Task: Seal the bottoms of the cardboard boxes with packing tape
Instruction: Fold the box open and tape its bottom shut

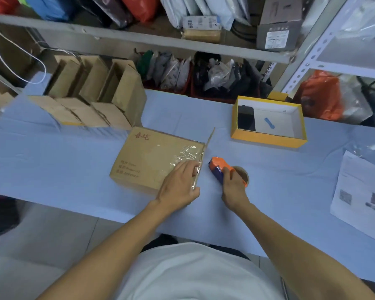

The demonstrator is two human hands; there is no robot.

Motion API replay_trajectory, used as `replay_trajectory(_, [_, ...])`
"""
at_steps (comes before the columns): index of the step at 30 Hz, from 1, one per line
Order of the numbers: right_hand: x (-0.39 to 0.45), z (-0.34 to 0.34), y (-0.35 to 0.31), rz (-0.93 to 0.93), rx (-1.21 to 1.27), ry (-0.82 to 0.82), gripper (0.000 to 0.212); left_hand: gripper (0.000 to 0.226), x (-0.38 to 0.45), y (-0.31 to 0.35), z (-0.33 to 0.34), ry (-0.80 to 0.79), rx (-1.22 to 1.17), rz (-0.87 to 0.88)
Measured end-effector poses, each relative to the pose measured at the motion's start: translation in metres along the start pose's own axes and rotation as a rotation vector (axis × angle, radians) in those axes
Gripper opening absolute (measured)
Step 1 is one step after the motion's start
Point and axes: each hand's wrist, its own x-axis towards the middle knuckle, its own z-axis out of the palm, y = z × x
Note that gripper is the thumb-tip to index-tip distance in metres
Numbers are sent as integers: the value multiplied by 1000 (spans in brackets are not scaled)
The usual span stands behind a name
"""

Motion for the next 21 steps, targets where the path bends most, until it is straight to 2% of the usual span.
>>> replay_trajectory(2, [1,-8,-6,-16,-53,-25,59,45,-13,-1,0,61,16,-15])
replay_trajectory(4, [8,-26,-10,-101,-83,115,49,39,-28,-3,1,132,36,-38])
replay_trajectory(7, [21,-60,-28,-475,143,360,56,34,-53,-4,2,196,57,-71])
replay_trajectory(8, [26,-69,-39,-639,107,357,59,35,-59,-5,1,205,46,-80])
replay_trajectory(9, [31,-76,-51,-792,39,283,57,37,-65,-5,0,210,26,-89])
replay_trajectory(11, [34,-85,-72,-966,-55,51,40,38,-73,-5,-2,222,-6,-117])
replay_trajectory(13, [35,-84,-81,-1009,-33,-58,29,37,-79,-8,-2,251,2,-151])
replay_trajectory(15, [31,-76,-82,-1029,32,-72,27,31,-90,-14,0,335,58,-197])
replay_trajectory(18, [15,-52,-88,-1003,104,-25,40,21,-106,-23,8,498,152,-302])
replay_trajectory(21, [-1,-32,-103,-844,-37,51,61,23,-108,-23,17,541,154,-434])
